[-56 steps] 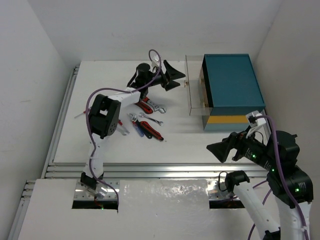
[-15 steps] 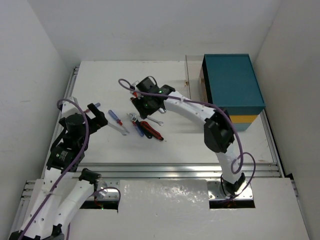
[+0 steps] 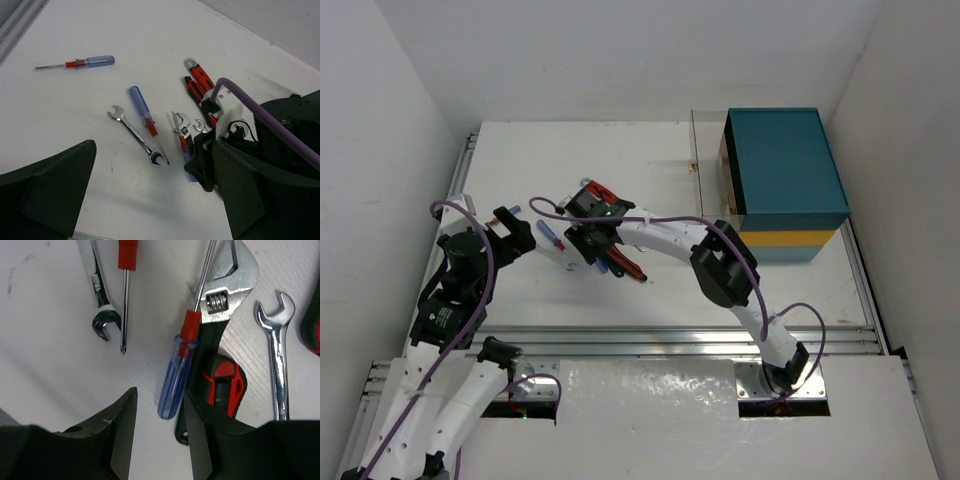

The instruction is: Sort the tools into containers

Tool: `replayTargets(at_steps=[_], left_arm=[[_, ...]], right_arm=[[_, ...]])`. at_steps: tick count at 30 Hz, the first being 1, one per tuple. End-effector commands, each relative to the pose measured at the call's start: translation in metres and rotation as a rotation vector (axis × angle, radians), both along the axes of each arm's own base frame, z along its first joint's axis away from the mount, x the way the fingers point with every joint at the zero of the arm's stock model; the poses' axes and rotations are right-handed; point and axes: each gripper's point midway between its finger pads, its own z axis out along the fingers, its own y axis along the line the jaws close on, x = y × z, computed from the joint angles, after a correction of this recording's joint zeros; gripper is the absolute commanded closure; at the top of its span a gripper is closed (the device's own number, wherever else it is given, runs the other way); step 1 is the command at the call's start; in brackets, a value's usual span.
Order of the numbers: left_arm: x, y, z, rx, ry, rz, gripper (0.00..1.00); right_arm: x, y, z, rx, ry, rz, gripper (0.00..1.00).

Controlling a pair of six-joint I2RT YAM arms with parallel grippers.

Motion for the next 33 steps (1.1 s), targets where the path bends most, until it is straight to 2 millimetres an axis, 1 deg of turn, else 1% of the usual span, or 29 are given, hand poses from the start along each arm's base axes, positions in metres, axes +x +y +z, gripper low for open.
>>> replayTargets(at_steps=[1,2,3,4,5,7,10,12,13,15,16,18,20,22,23,24,26,27,28,29,30,31,32,33], left_arm=[[0.008,-0.007,0.015,-0.005,-0.045,-0.038,0.0],[0.008,-0.007,0.015,-0.005,-0.046,-0.041,0.0],[0.007,-0.007,0.016,-0.006,-0.049,-0.041,0.0],[0.007,-0.008,0.017,-0.006,-0.053,-0.045,0.0],[0.006,-0.008,0.017,-0.006,-0.057,-0.048,0.0],[0.006,-0.009,0.019,-0.008,-0.066,-0.051,0.0],[0.006,-0.009,0.02,-0.008,-0.071,-0.058,0.0],[0.005,-0.01,0.02,-0.009,-0.072,-0.063,0.0],[0.006,-0.01,0.02,-0.008,-0.073,-0.065,0.0],[0.005,-0.011,0.02,-0.009,-0.073,-0.069,0.0],[0.005,-0.011,0.02,-0.009,-0.075,-0.069,0.0],[0.005,-0.011,0.021,-0.01,-0.079,-0.068,0.0],[0.005,-0.011,0.022,-0.01,-0.08,-0.071,0.0],[0.004,-0.011,0.021,-0.01,-0.08,-0.072,0.0],[0.004,-0.011,0.022,-0.011,-0.083,-0.071,0.0],[0.004,-0.011,0.023,-0.011,-0.088,-0.071,0.0],[0.003,-0.011,0.023,-0.012,-0.089,-0.071,0.0],[0.003,-0.011,0.024,-0.012,-0.091,-0.071,0.0],[0.003,-0.011,0.024,-0.012,-0.092,-0.071,0.0],[0.003,-0.011,0.024,-0.012,-0.092,-0.07,0.0],[0.003,-0.011,0.025,-0.012,-0.095,-0.07,0.0],[0.003,-0.011,0.024,-0.012,-0.094,-0.071,0.0],[0.002,-0.011,0.025,-0.014,-0.096,-0.069,0.0],[0.003,-0.011,0.024,-0.013,-0.093,-0.069,0.0]], right_arm=[[0.022,0.016,0.006,0.046,-0.058,0.001,0.57],[0.026,0.019,0.009,0.049,-0.069,0.0,0.58],[0.026,0.018,-0.001,0.028,-0.061,-0.001,0.57],[0.026,0.017,-0.005,0.013,-0.058,0.003,0.57],[0.028,0.019,-0.005,0.015,-0.06,0.003,0.58],[0.026,0.018,-0.016,0.0,-0.045,0.0,0.6],[0.027,0.013,-0.026,-0.022,-0.043,-0.02,0.62],[0.023,0.01,-0.033,-0.029,-0.03,-0.024,0.65],[0.019,0.008,-0.037,-0.038,-0.021,-0.024,0.69],[0.015,0.009,-0.039,-0.034,-0.012,-0.026,0.77],[0.011,0.008,-0.038,-0.034,-0.013,-0.025,0.79],[0.005,0.011,-0.035,-0.028,-0.018,-0.021,0.77],[0.004,0.012,-0.027,-0.017,-0.019,-0.03,0.76],[0.003,0.012,-0.026,-0.018,-0.016,-0.038,0.77],[0.002,0.013,-0.024,-0.01,-0.01,-0.042,0.9],[0.0,0.015,-0.016,0.008,-0.012,-0.037,0.99],[-0.003,0.018,0.001,0.044,-0.021,-0.031,1.0],[-0.005,0.02,0.028,0.087,-0.043,-0.026,1.0],[-0.007,0.019,0.024,0.082,-0.034,-0.023,1.0],[-0.006,0.02,0.062,0.145,-0.079,-0.019,1.0],[-0.008,0.015,0.077,0.155,-0.1,-0.012,1.0],[-0.009,0.008,0.113,0.19,-0.141,-0.018,1.0],[-0.009,0.002,0.13,0.201,-0.167,-0.02,1.0],[-0.011,-0.01,0.163,0.228,-0.21,-0.025,1.0]])
